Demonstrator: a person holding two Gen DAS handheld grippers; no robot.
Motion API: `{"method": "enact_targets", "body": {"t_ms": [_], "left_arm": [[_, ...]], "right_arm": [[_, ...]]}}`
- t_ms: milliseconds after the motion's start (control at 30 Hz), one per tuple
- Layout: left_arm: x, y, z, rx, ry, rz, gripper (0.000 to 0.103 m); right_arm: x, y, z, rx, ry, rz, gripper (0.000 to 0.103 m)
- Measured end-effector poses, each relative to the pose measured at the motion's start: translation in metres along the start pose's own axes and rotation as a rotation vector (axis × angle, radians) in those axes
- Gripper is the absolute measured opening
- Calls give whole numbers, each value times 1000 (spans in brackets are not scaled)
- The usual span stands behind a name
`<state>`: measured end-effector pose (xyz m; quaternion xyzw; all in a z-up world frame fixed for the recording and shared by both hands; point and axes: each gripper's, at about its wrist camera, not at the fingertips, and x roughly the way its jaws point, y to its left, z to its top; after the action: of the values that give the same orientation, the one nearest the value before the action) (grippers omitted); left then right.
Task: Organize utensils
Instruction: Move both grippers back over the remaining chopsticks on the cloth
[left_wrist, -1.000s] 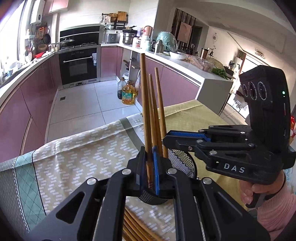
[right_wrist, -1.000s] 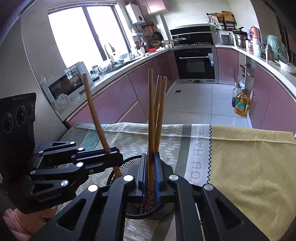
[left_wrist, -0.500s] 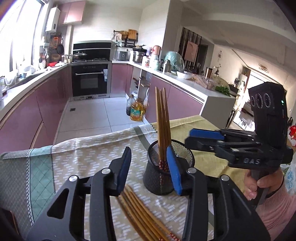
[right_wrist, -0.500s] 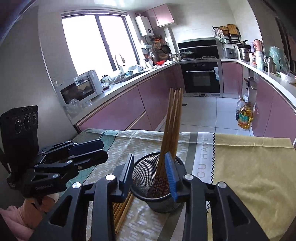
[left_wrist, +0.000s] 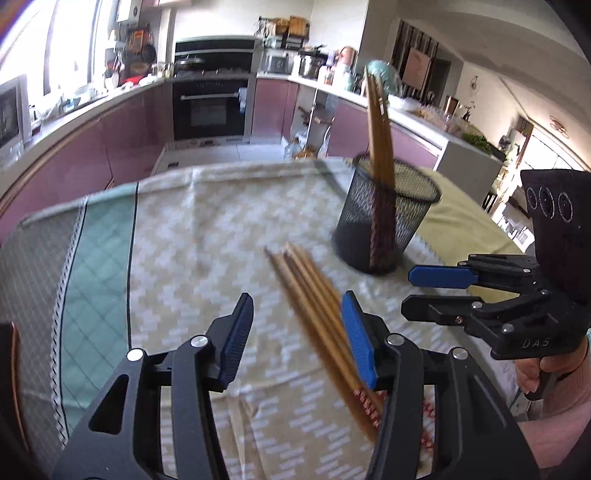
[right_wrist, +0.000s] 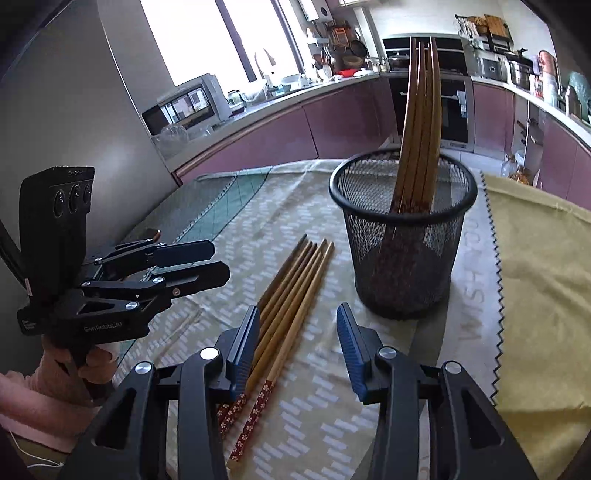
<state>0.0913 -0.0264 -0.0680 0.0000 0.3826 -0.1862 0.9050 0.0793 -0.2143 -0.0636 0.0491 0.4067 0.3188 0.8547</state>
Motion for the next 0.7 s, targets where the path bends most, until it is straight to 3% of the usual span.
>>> {"method": "enact_targets", "body": {"t_ms": [300, 700], "left_arm": [[18, -2, -28, -25, 76, 2, 49], [26, -10, -28, 2, 97, 49, 49]], "right_arm": [[14, 4, -16, 19, 34, -34, 41], [17, 12, -18, 1, 35, -55, 41]]}}
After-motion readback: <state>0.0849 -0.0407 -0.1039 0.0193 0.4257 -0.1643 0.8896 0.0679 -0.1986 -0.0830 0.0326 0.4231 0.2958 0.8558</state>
